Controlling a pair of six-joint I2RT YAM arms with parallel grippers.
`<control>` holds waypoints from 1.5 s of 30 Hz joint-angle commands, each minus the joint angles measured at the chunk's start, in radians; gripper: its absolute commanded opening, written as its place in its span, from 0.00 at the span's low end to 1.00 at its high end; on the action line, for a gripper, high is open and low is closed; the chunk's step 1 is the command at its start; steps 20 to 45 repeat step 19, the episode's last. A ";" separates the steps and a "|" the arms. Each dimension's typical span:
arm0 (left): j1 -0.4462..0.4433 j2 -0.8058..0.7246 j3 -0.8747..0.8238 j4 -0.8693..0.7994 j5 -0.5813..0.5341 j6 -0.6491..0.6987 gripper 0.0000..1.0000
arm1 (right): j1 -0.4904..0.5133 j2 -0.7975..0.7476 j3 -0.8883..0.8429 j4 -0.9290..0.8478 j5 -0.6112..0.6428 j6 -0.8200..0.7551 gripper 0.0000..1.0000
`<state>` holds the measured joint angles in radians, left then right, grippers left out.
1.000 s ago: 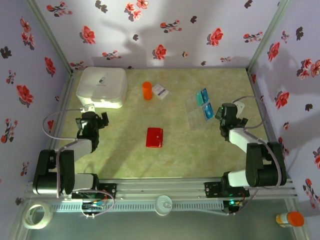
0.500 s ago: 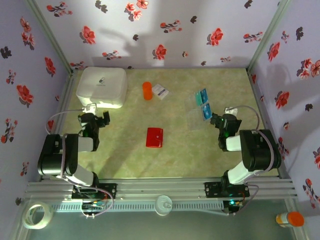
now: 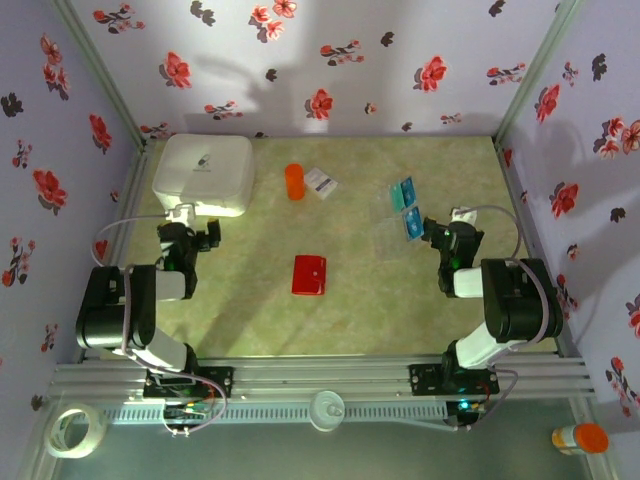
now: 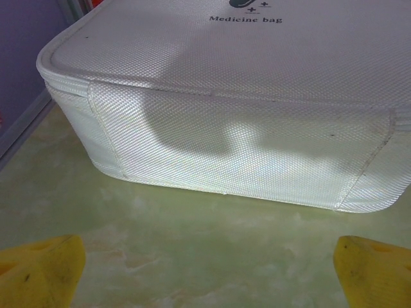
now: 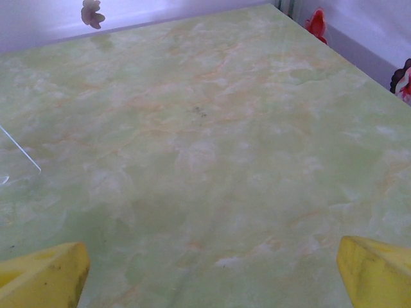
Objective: Put the credit cards into the card holder
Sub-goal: Reset both arms
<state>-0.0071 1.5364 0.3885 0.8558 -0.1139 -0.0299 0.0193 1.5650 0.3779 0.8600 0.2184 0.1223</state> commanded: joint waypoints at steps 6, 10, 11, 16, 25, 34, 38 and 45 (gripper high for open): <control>0.008 0.009 0.018 0.007 0.015 0.016 1.00 | -0.003 -0.009 0.011 0.020 -0.009 -0.022 0.99; 0.007 0.010 0.016 0.009 0.016 0.017 1.00 | -0.002 -0.008 0.012 0.017 -0.011 -0.023 0.99; 0.008 0.009 0.016 0.009 0.016 0.017 1.00 | -0.002 -0.003 0.020 0.006 -0.038 -0.033 0.99; 0.010 0.011 0.019 0.006 0.017 0.012 1.00 | -0.005 -0.003 0.028 -0.005 -0.064 -0.035 0.99; 0.010 0.010 0.018 0.006 0.017 0.012 1.00 | -0.005 -0.009 0.018 0.006 -0.062 -0.037 0.99; 0.010 0.010 0.018 0.006 0.017 0.012 1.00 | -0.005 -0.009 0.018 0.006 -0.062 -0.037 0.99; 0.010 0.010 0.018 0.006 0.017 0.012 1.00 | -0.005 -0.009 0.018 0.006 -0.062 -0.037 0.99; 0.010 0.010 0.018 0.006 0.017 0.012 1.00 | -0.005 -0.009 0.018 0.006 -0.062 -0.037 0.99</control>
